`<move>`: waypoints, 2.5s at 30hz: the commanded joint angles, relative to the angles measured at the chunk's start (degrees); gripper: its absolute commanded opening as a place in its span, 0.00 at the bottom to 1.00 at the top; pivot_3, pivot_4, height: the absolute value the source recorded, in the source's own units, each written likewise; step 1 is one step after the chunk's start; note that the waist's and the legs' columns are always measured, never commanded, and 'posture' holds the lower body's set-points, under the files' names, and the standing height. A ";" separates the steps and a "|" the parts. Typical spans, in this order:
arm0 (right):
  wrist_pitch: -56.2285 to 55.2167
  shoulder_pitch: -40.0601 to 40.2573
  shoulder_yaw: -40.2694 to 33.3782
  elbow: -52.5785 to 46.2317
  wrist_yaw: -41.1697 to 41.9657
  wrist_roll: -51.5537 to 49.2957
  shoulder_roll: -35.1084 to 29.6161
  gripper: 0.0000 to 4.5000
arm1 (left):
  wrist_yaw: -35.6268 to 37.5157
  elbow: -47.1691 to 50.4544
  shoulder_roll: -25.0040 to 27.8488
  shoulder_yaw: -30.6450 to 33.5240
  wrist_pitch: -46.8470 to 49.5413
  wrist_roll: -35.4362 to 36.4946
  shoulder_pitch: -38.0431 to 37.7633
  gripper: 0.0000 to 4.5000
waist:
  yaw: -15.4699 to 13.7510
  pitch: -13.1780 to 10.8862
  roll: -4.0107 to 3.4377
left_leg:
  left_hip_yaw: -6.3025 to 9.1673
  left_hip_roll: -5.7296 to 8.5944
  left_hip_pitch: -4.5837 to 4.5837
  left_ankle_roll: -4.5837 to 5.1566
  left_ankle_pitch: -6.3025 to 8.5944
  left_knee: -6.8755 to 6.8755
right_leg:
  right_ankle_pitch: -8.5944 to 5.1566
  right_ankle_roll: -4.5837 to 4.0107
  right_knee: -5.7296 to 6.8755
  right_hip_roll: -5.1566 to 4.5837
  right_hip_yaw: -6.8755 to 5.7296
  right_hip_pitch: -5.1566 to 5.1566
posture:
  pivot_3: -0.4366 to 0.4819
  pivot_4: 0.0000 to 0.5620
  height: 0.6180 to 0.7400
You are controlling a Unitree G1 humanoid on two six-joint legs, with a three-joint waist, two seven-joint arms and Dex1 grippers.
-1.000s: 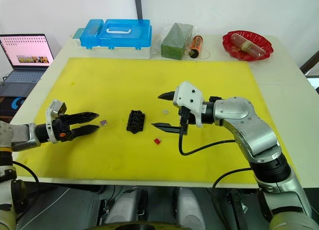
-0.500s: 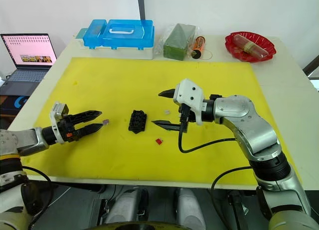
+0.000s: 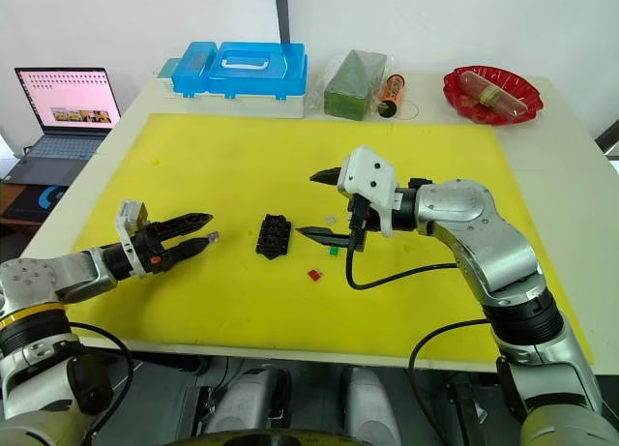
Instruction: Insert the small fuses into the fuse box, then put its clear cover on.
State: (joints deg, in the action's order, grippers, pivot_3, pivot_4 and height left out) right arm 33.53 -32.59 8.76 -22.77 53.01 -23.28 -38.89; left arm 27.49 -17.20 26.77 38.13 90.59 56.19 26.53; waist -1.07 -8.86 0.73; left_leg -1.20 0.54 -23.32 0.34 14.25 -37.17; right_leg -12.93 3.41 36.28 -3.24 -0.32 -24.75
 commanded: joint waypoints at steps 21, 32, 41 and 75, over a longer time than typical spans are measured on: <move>2.19 -2.85 -2.47 -0.84 -1.43 -0.92 0.22 1.00 | 14.80 -5.56 8.63 -13.67 -11.47 -3.77 -4.15 0.00 | 1.39 1.15 -0.57 | -0.22 -0.11 0.85 0.02 0.01 0.53 | -0.27 -0.38 -0.03 0.02 0.00 0.45 | 0.48 0.27 1.00; 13.09 -8.55 -7.08 2.32 -1.08 -9.73 -0.13 0.74 | 44.69 16.42 10.58 -36.32 -62.71 -23.96 1.04 0.00 | 1.60 0.88 -0.04 | -0.37 -0.03 -0.08 -0.02 0.01 0.60 | -0.27 -0.42 -0.33 -0.30 0.00 -0.28 | 0.48 0.27 1.00; 9.94 -7.16 -4.20 1.09 -2.07 -7.38 0.85 0.47 | 46.64 13.02 4.06 -37.30 -75.63 -25.84 9.68 0.00 | 1.65 0.85 -0.01 | -0.48 -0.04 -0.13 0.10 0.02 0.55 | -0.16 -0.21 -0.23 -0.23 -0.02 -0.41 | 0.48 0.27 1.00; 6.71 -7.57 -1.54 1.19 -1.57 -5.22 1.89 0.20 | 48.97 11.51 1.09 -39.74 -85.37 -29.07 11.05 0.00 | 1.64 0.74 0.12 | -0.41 -0.21 -0.14 0.56 0.28 -0.07 | -0.16 0.11 -0.18 0.35 -0.09 -0.08 | 0.48 0.27 1.00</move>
State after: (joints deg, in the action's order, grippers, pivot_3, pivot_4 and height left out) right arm 40.89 -38.84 8.16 -20.05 51.24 -28.25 -37.08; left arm 76.25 -7.15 27.92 -1.51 5.85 26.80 37.58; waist 0.57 -8.11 0.86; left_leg -1.61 0.33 -23.46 0.89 14.53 -37.24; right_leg -13.09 3.52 36.10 -2.89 -0.41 -24.83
